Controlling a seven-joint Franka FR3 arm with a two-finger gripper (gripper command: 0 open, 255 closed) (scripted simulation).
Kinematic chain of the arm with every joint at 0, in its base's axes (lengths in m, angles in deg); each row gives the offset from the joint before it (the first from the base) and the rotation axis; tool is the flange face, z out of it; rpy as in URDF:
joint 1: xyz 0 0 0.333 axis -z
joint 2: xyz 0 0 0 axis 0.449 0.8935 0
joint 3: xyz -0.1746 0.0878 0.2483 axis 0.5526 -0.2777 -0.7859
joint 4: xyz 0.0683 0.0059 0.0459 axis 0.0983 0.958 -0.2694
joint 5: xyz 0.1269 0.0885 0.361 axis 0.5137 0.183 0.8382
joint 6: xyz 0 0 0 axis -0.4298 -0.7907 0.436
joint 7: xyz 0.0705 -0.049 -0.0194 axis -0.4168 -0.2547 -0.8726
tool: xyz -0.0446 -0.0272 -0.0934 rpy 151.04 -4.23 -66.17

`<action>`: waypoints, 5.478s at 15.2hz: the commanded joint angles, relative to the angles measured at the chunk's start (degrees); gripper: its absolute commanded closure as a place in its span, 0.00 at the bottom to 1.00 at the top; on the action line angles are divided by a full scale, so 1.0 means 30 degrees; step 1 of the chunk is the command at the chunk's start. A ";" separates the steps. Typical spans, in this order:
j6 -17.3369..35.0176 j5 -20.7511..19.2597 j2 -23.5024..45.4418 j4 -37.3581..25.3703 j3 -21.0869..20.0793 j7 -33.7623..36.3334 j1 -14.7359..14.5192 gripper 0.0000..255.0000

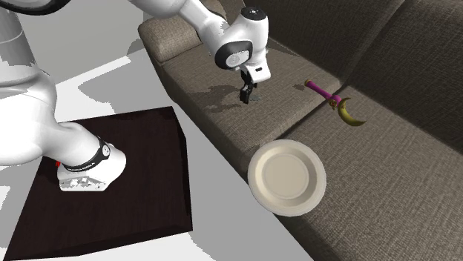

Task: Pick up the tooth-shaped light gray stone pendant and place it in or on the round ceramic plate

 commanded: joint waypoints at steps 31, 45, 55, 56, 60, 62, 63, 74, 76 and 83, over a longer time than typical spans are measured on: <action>-0.2444 0.0194 -0.2142 -0.0306 -0.0123 -0.0007 0.0101 1.00; -0.4509 0.0781 -0.4043 -0.0390 0.0339 -0.1970 0.1333 1.00; -0.5147 0.1680 -0.4195 -0.0565 0.1796 -0.6770 0.4171 1.00; -0.5252 0.1757 -0.4123 -0.0705 0.1946 -0.7235 0.4449 1.00; -0.5747 0.2052 -0.3680 -0.1488 0.2522 -0.9050 0.5560 1.00; -0.6041 0.2197 -0.3364 -0.2016 0.2798 -0.9929 0.6113 1.00; -0.6200 0.2268 -0.3183 -0.2314 0.2929 -1.0360 0.6393 1.00; -0.5940 0.2845 -0.1190 -0.3800 0.3502 -1.2802 0.7940 1.00; -0.5526 0.2914 -0.0919 -0.3652 0.3474 -1.2877 0.7953 1.00; -0.4120 0.3168 0.0121 -0.3272 0.3355 -1.3150 0.8014 1.00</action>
